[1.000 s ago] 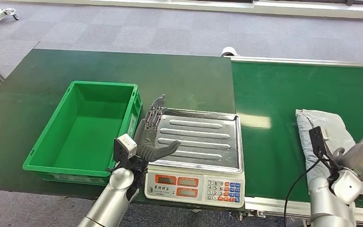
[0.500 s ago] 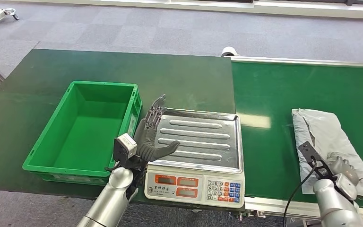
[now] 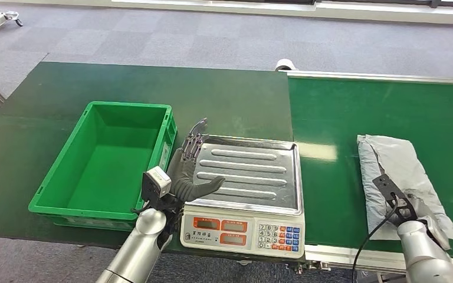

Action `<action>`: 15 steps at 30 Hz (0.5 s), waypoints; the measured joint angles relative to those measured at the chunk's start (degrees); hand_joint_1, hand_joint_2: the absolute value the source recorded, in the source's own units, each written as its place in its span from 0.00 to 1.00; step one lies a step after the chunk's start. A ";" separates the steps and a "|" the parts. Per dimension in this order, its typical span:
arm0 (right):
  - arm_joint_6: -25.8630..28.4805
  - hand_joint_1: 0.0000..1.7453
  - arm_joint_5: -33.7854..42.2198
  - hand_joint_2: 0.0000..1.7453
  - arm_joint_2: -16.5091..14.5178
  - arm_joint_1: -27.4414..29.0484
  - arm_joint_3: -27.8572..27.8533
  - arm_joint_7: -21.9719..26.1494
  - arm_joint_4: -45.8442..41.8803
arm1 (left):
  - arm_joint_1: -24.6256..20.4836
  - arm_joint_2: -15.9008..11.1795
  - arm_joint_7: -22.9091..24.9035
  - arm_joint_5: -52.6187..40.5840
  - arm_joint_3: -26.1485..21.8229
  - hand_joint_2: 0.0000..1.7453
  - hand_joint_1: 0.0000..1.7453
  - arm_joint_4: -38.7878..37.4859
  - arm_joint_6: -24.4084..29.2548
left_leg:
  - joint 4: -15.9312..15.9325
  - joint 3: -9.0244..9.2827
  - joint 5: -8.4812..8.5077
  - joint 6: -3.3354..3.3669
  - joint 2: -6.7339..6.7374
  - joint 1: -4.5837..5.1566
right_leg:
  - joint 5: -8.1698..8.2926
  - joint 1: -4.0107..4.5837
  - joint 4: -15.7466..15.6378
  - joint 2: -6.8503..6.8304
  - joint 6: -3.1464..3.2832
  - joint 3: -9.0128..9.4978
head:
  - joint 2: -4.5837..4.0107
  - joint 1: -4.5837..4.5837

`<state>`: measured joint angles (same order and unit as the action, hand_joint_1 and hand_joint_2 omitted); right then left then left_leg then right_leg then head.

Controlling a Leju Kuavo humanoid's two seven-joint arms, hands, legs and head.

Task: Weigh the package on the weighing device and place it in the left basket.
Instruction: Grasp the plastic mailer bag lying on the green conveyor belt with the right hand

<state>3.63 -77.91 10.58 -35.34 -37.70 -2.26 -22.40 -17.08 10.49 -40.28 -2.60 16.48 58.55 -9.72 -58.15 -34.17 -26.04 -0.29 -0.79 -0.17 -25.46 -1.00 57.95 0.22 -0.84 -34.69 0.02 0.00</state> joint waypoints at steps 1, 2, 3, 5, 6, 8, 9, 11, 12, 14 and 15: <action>-0.20 0.11 0.17 1.00 0.00 -0.03 -0.03 0.17 0.04 | 0.00 0.00 0.00 0.00 -0.01 1.00 0.00 0.00 -0.01 | 0.00 0.00 0.00 0.00 0.00 0.00 | 0.00 0.00 0.00 0.00 0.00 0.01 | 0.00 0.00; -0.44 0.17 0.42 1.00 0.00 -0.05 -0.05 0.42 0.07 | 0.00 0.00 0.00 0.00 -0.02 1.00 0.00 0.00 -0.01 | 0.00 0.00 0.00 0.01 0.00 0.00 | 0.01 0.00 0.00 0.00 0.00 0.01 | 0.00 0.00; -0.72 0.42 0.68 1.00 0.00 -0.07 -0.07 0.71 0.09 | 0.00 0.00 0.00 0.00 -0.03 1.00 0.00 0.00 -0.01 | -0.01 0.01 0.01 0.01 0.00 0.00 | 0.01 0.00 0.00 0.00 -0.01 0.02 | 0.00 0.00; -1.11 0.82 0.99 1.00 -0.01 -0.12 -0.09 1.19 0.15 | 0.00 0.00 0.00 0.00 -0.05 1.00 0.00 0.00 -0.01 | -0.02 0.01 0.01 0.01 0.00 0.00 | 0.02 0.00 0.00 0.00 -0.01 0.03 | 0.00 0.00; -1.20 1.00 0.99 1.00 -0.01 -0.16 -0.09 1.34 0.18 | 0.00 0.00 0.00 0.00 -0.05 1.00 0.00 0.00 -0.01 | -0.02 0.01 0.01 0.01 0.00 0.00 | 0.02 0.00 0.00 0.00 -0.02 0.03 | 0.00 0.00; -1.28 1.00 0.85 1.00 -0.04 -0.28 -0.09 1.51 0.25 | 0.00 0.00 0.00 0.00 -0.09 1.00 0.00 0.00 -0.01 | -0.02 0.01 0.01 0.02 0.00 0.00 | 0.03 0.00 0.00 0.00 -0.02 0.04 | 0.00 0.00; -1.28 1.00 0.72 1.00 -0.05 -0.36 -0.08 1.56 0.27 | 0.00 0.00 0.00 0.00 -0.12 1.00 0.00 0.00 0.00 | -0.02 0.01 0.01 0.02 0.00 0.00 | 0.03 0.00 0.00 -0.01 -0.02 0.04 | 0.00 0.00; -1.10 1.00 0.49 1.00 -0.09 -0.56 -0.05 1.69 0.28 | 0.02 0.00 0.00 0.00 -0.20 1.00 0.00 0.00 0.02 | -0.02 0.01 0.02 0.02 0.00 0.00 | 0.03 0.00 0.00 -0.01 -0.02 0.04 | 0.00 0.00; -0.93 1.00 0.46 1.00 -0.13 -0.65 -0.02 1.78 0.28 | 0.03 0.00 0.00 0.00 -0.26 1.00 0.00 0.01 0.03 | -0.02 0.01 0.02 0.02 0.00 0.00 | 0.03 0.00 0.00 -0.01 -0.02 0.04 | 0.00 0.00; -0.55 1.00 0.52 1.00 -0.23 -0.78 0.05 2.09 0.28 | 0.05 0.00 0.00 0.00 -0.44 1.00 0.00 0.02 0.08 | -0.02 0.01 0.02 0.01 -0.01 0.00 | 0.03 0.00 0.00 -0.01 -0.02 0.05 | 0.00 0.00; -0.40 1.00 0.64 1.00 -0.29 -0.83 0.11 2.34 0.28 | 0.07 0.00 0.00 0.00 -0.54 1.00 0.00 0.02 0.10 | -0.02 0.00 0.02 0.01 -0.01 0.00 | 0.03 0.00 0.00 -0.01 -0.02 0.05 | 0.00 0.00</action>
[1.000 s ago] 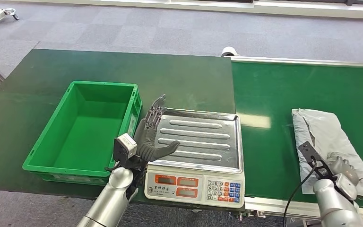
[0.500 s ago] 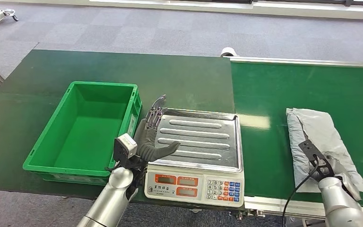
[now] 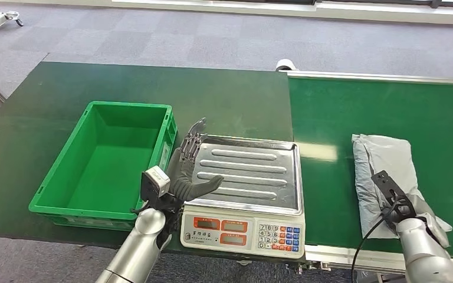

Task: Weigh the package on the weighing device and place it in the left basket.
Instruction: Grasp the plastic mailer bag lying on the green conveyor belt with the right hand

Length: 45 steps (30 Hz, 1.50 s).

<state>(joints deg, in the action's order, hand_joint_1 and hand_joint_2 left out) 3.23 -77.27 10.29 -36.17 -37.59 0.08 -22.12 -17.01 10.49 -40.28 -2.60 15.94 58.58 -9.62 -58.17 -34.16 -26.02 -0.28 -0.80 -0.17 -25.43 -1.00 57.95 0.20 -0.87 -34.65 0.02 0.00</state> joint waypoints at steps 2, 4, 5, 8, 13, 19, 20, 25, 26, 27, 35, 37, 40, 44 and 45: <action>0.31 1.00 0.40 1.00 -0.14 -0.11 0.10 0.70 0.00 | 0.04 0.00 0.00 0.00 -0.11 1.00 0.00 0.00 0.06 | 0.00 0.00 0.00 0.00 -0.01 0.00 | 0.00 0.01 0.00 0.00 0.00 0.00 | 0.00 0.00; 0.50 1.00 0.77 1.00 -0.27 -0.18 0.14 1.28 0.00 | 0.07 0.00 0.00 0.00 -0.17 1.00 0.00 0.00 0.13 | 0.01 -0.01 0.00 0.00 -0.01 -0.01 | -0.01 0.01 0.00 -0.01 0.00 0.00 | 0.00 0.00; 0.54 1.00 0.87 1.00 -0.32 -0.21 0.15 1.41 0.00 | 0.07 0.00 0.00 0.00 -0.22 1.00 0.00 0.00 0.15 | 0.01 -0.01 0.00 0.00 -0.01 -0.01 | -0.01 0.01 0.00 -0.01 0.01 -0.01 | 0.00 0.00; 0.55 1.00 1.02 1.00 -0.50 -0.24 0.15 1.52 0.00 | 0.07 0.00 0.00 0.00 -0.41 1.00 0.00 0.01 0.18 | 0.01 -0.02 0.00 0.00 -0.03 -0.01 | -0.02 0.01 0.00 -0.02 0.01 -0.01 | 0.00 0.00; 0.55 1.00 1.07 1.00 -0.81 -0.24 0.15 1.54 0.00 | 0.08 0.00 0.00 0.00 -0.45 1.00 0.00 0.02 0.18 | 0.01 -0.02 0.00 0.00 -0.04 -0.01 | -0.02 0.01 0.00 -0.04 0.01 -0.01 | 0.00 0.00; 0.55 1.00 1.13 1.00 -1.20 -0.24 0.15 1.64 0.00 | 0.09 0.00 0.00 0.00 -0.47 1.00 0.00 0.02 0.18 | 0.01 -0.03 0.00 0.00 -0.05 0.00 | -0.02 0.00 0.00 -0.05 0.01 0.00 | 0.00 0.00; 0.55 1.00 1.14 1.00 -1.25 -0.24 0.15 1.65 0.00 | 0.09 0.00 0.00 0.00 -0.47 1.00 0.00 0.02 0.18 | 0.01 -0.03 0.00 0.00 -0.05 0.00 | -0.02 0.00 0.00 -0.05 0.01 0.00 | 0.00 0.00; 0.71 1.00 1.34 1.00 -1.54 -0.24 0.18 2.25 0.00 | 0.10 0.00 0.00 0.00 -0.47 1.00 0.00 0.02 0.18 | 0.01 -0.03 0.00 0.00 -0.05 0.00 | -0.02 0.00 0.00 -0.05 0.01 0.00 | 0.00 0.00; 0.80 1.00 1.52 1.00 -1.60 -0.23 0.19 2.58 0.00 | 0.11 0.00 0.00 0.00 -0.47 1.00 0.00 0.02 0.19 | 0.01 -0.04 0.00 0.00 -0.05 0.00 | -0.02 0.00 0.00 -0.06 0.01 0.00 | 0.00 0.00; 1.00 1.00 1.82 1.00 -1.66 -0.23 0.20 3.04 0.00 | 0.12 0.00 0.00 0.00 -0.47 1.00 0.00 0.02 0.22 | 0.01 -0.04 0.00 0.00 -0.05 0.00 | -0.02 0.00 0.00 -0.06 0.01 0.00 | 0.00 0.00; 10.32 1.00 7.98 1.00 -3.08 -0.15 0.63 11.90 -1.80 | 0.88 -0.02 0.00 0.00 -0.78 1.00 0.00 0.98 0.45 | 0.01 -0.07 0.01 0.00 -0.05 0.00 | -0.01 0.00 0.00 -0.05 0.01 -0.03 | 0.00 0.00; 14.97 1.00 11.05 1.00 -3.76 0.01 0.76 16.95 -3.31 | 1.12 -0.02 0.00 0.00 -0.98 1.00 0.00 1.38 0.45 | 0.01 -0.07 0.01 -0.01 -0.05 0.00 | -0.01 0.00 0.00 -0.05 0.01 -0.05 | 0.00 0.00; 23.35 1.00 18.50 1.00 -4.98 0.59 1.41 27.14 -6.69 | 1.23 -0.01 0.01 0.03 -1.10 1.00 0.00 1.82 0.44 | 0.01 -0.07 0.01 -0.01 -0.06 0.00 | -0.02 0.00 0.00 -0.06 0.01 -0.07 | 0.00 0.00; 35.14 1.00 39.48 1.00 -7.14 5.10 7.34 38.73 -18.47 | 1.21 0.10 0.00 0.26 -1.12 1.00 0.00 1.91 0.42 | 0.01 -0.19 0.04 0.01 -0.31 0.00 | -0.06 0.00 0.01 -0.31 -0.01 -0.09 | 0.00 0.01; 36.15 1.00 41.88 1.00 -7.69 6.21 9.17 39.54 -21.72 | 1.18 0.12 0.00 0.31 -1.13 1.00 0.00 1.90 0.42 | 0.01 -0.18 0.03 0.00 -0.25 0.00 | -0.07 0.00 0.01 -0.24 -0.01 -0.11 | 0.00 0.00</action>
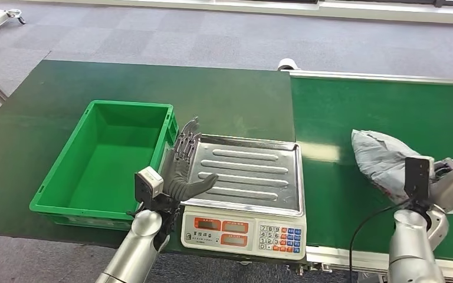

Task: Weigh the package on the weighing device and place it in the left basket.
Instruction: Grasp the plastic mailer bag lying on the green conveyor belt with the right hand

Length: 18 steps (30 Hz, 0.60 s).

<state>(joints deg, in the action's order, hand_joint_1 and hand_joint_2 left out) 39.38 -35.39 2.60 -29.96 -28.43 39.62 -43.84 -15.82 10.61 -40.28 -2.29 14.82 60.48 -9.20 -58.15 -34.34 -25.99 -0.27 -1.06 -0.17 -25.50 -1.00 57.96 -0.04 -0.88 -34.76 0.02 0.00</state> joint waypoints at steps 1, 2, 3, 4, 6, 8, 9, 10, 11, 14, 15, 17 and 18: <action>0.36 1.00 0.70 1.00 -0.55 1.03 1.51 0.31 -3.15 | -0.05 0.03 0.01 0.07 0.00 1.00 0.00 0.00 0.01 | 0.00 0.02 -0.02 -0.01 0.09 0.00 | 0.00 0.00 0.00 0.10 0.00 -0.02 | 0.00 0.00; 0.44 1.00 0.47 1.00 -1.11 2.06 2.74 0.43 -6.24 | -0.10 0.06 0.01 0.13 0.00 1.00 0.00 0.00 0.01 | 0.00 0.04 -0.04 -0.01 0.18 0.00 | 0.00 0.00 0.00 0.20 0.00 -0.04 | 0.00 0.00; 0.47 1.00 0.15 1.00 -1.66 3.07 3.68 0.51 -9.10 | -0.14 0.11 0.01 0.17 0.00 1.00 0.00 0.00 0.03 | 0.00 0.04 -0.05 -0.02 0.22 0.00 | 0.00 -0.01 0.00 0.23 0.00 -0.06 | 0.00 0.00; 0.49 1.00 0.05 1.00 -2.18 4.02 4.44 0.56 -11.91 | -0.16 0.15 0.02 0.22 0.00 1.00 0.00 0.00 0.07 | 0.00 0.03 -0.05 -0.01 0.21 0.00 | 0.00 -0.01 0.00 0.22 0.00 -0.07 | 0.00 0.00; 0.51 1.00 0.02 1.00 -3.12 5.47 5.34 0.59 -16.83 | -0.14 0.19 0.02 0.28 0.00 1.00 0.00 0.00 0.17 | 0.00 0.00 -0.04 -0.01 0.15 0.00 | 0.00 -0.01 0.00 0.17 0.00 -0.07 | 0.00 0.00; 0.52 1.00 -0.20 1.00 -3.91 6.57 5.73 0.61 -21.04 | -0.11 0.19 0.02 0.32 -0.01 1.00 0.00 0.00 0.25 | 0.00 -0.01 -0.03 -0.01 0.12 0.00 | 0.00 -0.01 0.00 0.14 0.00 -0.07 | 0.00 0.00; 0.53 1.00 -0.50 1.00 -4.27 7.04 5.83 0.61 -23.13 | -0.10 0.20 0.02 0.33 -0.01 1.00 0.00 0.00 0.26 | 0.00 -0.01 -0.03 -0.02 0.12 0.00 | 0.00 -0.01 0.00 0.14 0.00 -0.07 | 0.00 0.00; 0.53 1.00 -0.88 1.00 -4.63 7.52 5.88 0.61 -25.22 | -0.10 0.22 0.02 0.33 -0.01 1.00 0.00 0.00 0.28 | 0.00 -0.01 -0.03 -0.02 0.12 0.00 | 0.00 -0.01 0.00 0.15 0.00 -0.07 | 0.00 0.01; 0.53 1.00 -1.28 1.00 -4.95 7.97 5.90 0.62 -27.23 | -0.09 0.25 0.02 0.34 -0.01 1.00 0.00 0.00 0.35 | 0.00 -0.01 -0.03 -0.02 0.12 0.00 | 0.00 -0.01 0.00 0.15 0.00 -0.07 | 0.00 0.01; 0.53 1.00 -1.93 1.00 -5.74 8.99 5.89 0.60 -31.55 | -0.04 0.36 0.02 0.42 -0.01 1.00 0.00 0.02 0.93 | 0.00 -0.01 -0.03 -0.01 0.13 0.01 | 0.00 -0.02 0.00 0.15 0.00 -0.07 | 0.00 0.00; 0.53 1.00 -2.01 1.00 -5.98 9.38 5.89 0.59 -32.90 | -0.01 0.44 0.02 0.56 -0.01 1.00 0.00 0.06 1.23 | 0.00 -0.02 -0.03 -0.01 0.12 0.01 | 0.00 -0.02 0.00 0.15 0.00 -0.07 | 0.00 0.00; 0.53 1.00 -1.98 1.00 -6.48 10.28 5.89 0.58 -35.64 | 0.09 0.67 0.01 1.10 -0.11 1.00 0.00 0.35 1.97 | 0.00 -0.03 -0.03 -0.01 0.11 0.01 | 0.00 -0.02 0.00 0.14 0.00 -0.07 | 0.00 0.00; 0.53 1.00 -1.74 1.00 -6.70 10.68 5.89 0.58 -36.87 | 0.13 0.84 0.00 1.40 -0.26 1.00 0.00 0.55 2.50 | 0.00 -0.03 -0.04 -0.01 0.10 0.01 | 0.00 -0.02 0.00 0.14 0.00 -0.07 | 0.00 0.00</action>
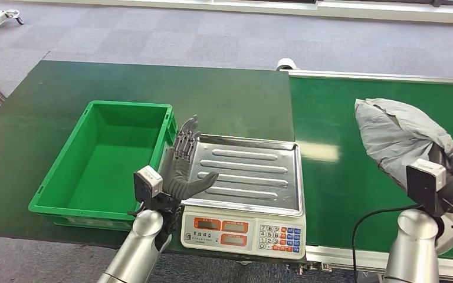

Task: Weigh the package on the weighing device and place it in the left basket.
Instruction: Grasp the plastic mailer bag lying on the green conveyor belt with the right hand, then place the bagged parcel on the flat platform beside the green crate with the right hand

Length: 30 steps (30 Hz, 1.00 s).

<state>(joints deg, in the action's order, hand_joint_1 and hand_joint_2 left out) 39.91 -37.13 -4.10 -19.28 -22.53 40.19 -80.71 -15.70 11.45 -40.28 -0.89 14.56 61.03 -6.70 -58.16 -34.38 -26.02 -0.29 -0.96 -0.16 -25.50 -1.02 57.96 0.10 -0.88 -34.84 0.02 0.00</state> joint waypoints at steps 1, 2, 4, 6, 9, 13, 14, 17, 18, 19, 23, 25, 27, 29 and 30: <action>0.00 1.00 0.27 1.00 -0.18 0.27 0.00 -0.01 -0.96 | 0.03 0.19 0.00 0.16 -0.21 1.00 0.00 0.17 0.73 | 0.00 0.00 0.00 0.00 0.01 0.00 | 0.00 0.00 0.00 0.01 0.00 0.00 | 0.00 0.00; 0.00 1.00 0.51 1.00 -0.33 0.47 0.00 -0.02 -1.77 | 0.03 0.40 0.00 0.15 -0.42 1.00 0.00 0.28 1.76 | 0.00 0.01 0.00 0.00 0.01 0.00 | 0.00 0.00 0.00 0.01 0.00 0.00 | 0.00 0.00; 0.00 1.00 0.52 1.00 -0.61 0.71 0.01 -0.04 -3.11 | 0.03 0.84 0.01 -0.23 -0.72 1.00 0.00 0.32 4.49 | 0.00 0.00 0.00 0.00 0.02 0.00 | 0.00 0.00 0.00 0.02 0.00 -0.01 | 0.00 0.00; -0.01 1.00 -0.25 1.00 -0.87 0.74 0.14 -0.04 -4.32 | 0.02 1.32 0.01 -0.54 -0.91 1.00 0.00 0.34 7.69 | 0.00 -0.01 0.00 0.00 0.01 0.00 | 0.00 0.00 0.00 0.02 0.00 0.00 | 0.00 0.00; -0.03 1.00 -3.77 1.00 -1.10 -0.08 1.42 -0.03 -5.80 | -0.03 1.91 0.00 -2.72 -0.85 1.00 0.00 0.22 16.14 | 0.00 0.00 0.00 0.00 0.06 0.00 | 0.02 0.00 0.00 0.05 0.02 0.00 | 0.00 0.00; -0.05 1.00 -7.75 1.00 -1.56 -2.71 5.20 -0.03 -6.35 | -0.20 2.44 0.01 -2.74 0.42 1.00 0.00 -0.67 25.71 | 0.01 0.01 0.02 0.00 0.14 -0.01 | 0.04 0.01 0.01 0.12 0.04 0.00 | 0.00 0.00; -0.06 1.00 -8.21 1.00 -1.63 -3.34 6.73 -0.03 -6.27 | -0.14 2.62 0.02 -1.96 0.56 1.00 0.00 -0.79 25.94 | 0.01 0.00 0.03 0.00 0.14 -0.01 | 0.05 0.01 0.01 0.11 0.04 0.00 | 0.00 0.00; -0.11 1.00 -10.28 1.00 -1.99 -5.43 13.40 -0.02 -4.97 | 0.30 3.14 0.02 -0.10 1.01 1.00 0.00 -0.56 24.35 | 0.02 0.02 0.05 0.00 0.19 -0.02 | 0.05 0.02 0.03 0.15 0.05 0.00 | 0.00 0.00; -0.13 1.00 -10.88 1.00 -2.19 -6.10 16.04 -0.01 -4.08 | 0.45 3.23 0.01 0.40 1.17 1.00 0.00 -0.37 23.22 | 0.02 0.04 0.05 0.00 0.21 -0.02 | 0.05 0.03 0.03 0.16 0.05 -0.01 | 0.00 -0.01; -0.14 1.00 -10.95 1.00 -2.38 -6.62 18.53 -0.01 -3.03 | 0.54 3.28 0.01 0.75 1.27 1.00 0.00 -0.22 22.09 | 0.02 0.05 0.05 0.00 0.22 -0.03 | 0.05 0.04 0.03 0.16 0.05 -0.01 | 0.00 -0.01; -0.16 1.00 -8.16 1.00 -3.09 -7.48 28.19 -0.03 2.17 | 0.58 3.34 0.00 0.96 1.31 1.00 0.00 -0.14 19.45 | 0.02 0.01 0.08 -0.04 0.11 -0.08 | 0.04 0.08 0.04 0.06 0.06 -0.01 | 0.00 0.00; -0.17 1.00 -6.47 1.00 -3.28 -7.58 32.19 -0.02 4.50 | 0.57 3.39 0.00 0.83 1.31 1.00 0.00 -0.22 18.98 | 0.03 -0.01 0.08 -0.04 0.11 -0.08 | 0.04 0.08 0.04 0.06 0.07 -0.03 | 0.00 0.00; -0.18 1.00 -3.01 1.00 -3.38 -7.87 36.38 -0.04 7.27 | 0.55 3.46 0.01 1.37 1.29 1.00 0.00 -0.40 17.46 | 0.03 -0.02 0.08 -0.04 0.12 -0.08 | 0.03 0.08 0.04 0.08 0.07 -0.04 | 0.00 0.00; -0.18 1.00 0.36 1.00 -3.35 -8.09 41.03 -0.09 10.25 | 0.52 3.54 0.02 2.10 1.25 1.00 0.00 -0.72 15.22 | 0.02 -0.03 0.08 -0.04 0.12 -0.07 | 0.03 0.07 0.04 0.09 0.07 -0.07 | 0.00 -0.01; -0.18 1.00 1.36 1.00 -3.33 -8.14 43.24 -0.07 11.66 | 0.50 3.56 0.02 2.34 1.22 1.00 0.00 -0.91 14.25 | 0.02 -0.03 0.08 -0.04 0.13 -0.07 | 0.03 0.07 0.04 0.09 0.07 -0.08 | 0.00 -0.01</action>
<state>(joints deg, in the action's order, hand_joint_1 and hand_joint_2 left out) 39.74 -35.77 -7.43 -27.42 20.70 40.12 -69.05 -15.19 15.01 -40.26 1.45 15.78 60.12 7.54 -58.13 -34.41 -25.94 -0.33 -0.83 -0.24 -25.47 -0.95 57.99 0.18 -0.82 -34.92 0.02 -0.01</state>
